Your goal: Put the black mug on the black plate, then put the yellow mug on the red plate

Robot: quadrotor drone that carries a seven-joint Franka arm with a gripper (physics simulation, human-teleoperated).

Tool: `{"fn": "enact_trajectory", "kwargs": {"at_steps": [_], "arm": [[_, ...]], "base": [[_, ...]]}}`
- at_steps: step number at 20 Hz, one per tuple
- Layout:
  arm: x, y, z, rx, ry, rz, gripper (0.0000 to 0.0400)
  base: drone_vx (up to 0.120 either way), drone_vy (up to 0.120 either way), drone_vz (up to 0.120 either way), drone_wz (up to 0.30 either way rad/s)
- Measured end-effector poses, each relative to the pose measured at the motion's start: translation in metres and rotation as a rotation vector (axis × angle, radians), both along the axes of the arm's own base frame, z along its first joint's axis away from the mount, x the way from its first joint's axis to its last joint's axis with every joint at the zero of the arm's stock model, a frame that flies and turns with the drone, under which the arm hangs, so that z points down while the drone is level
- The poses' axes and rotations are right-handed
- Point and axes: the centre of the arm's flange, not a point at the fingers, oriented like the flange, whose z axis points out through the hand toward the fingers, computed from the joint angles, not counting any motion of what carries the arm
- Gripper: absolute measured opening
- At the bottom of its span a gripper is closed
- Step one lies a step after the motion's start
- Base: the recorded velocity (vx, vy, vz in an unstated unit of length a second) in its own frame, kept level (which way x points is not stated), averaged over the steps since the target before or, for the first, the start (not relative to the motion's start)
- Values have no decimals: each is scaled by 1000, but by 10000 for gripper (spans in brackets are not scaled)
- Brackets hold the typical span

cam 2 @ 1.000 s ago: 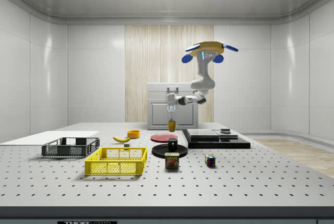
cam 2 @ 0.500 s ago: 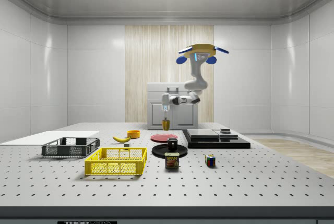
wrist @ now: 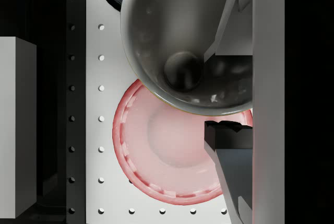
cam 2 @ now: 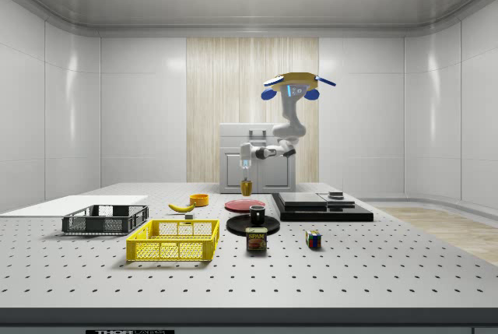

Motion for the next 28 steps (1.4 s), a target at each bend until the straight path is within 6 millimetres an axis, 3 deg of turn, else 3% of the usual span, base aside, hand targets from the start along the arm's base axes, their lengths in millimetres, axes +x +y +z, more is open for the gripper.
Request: {"fn": "enact_trajectory", "kwargs": {"at_steps": [18, 28], "arm": [[0, 0, 0, 0, 0, 0, 110], [0, 0, 34, 0, 0, 0, 110]], "base": [[0, -118, -7, 0], [0, 0, 0, 0]]}}
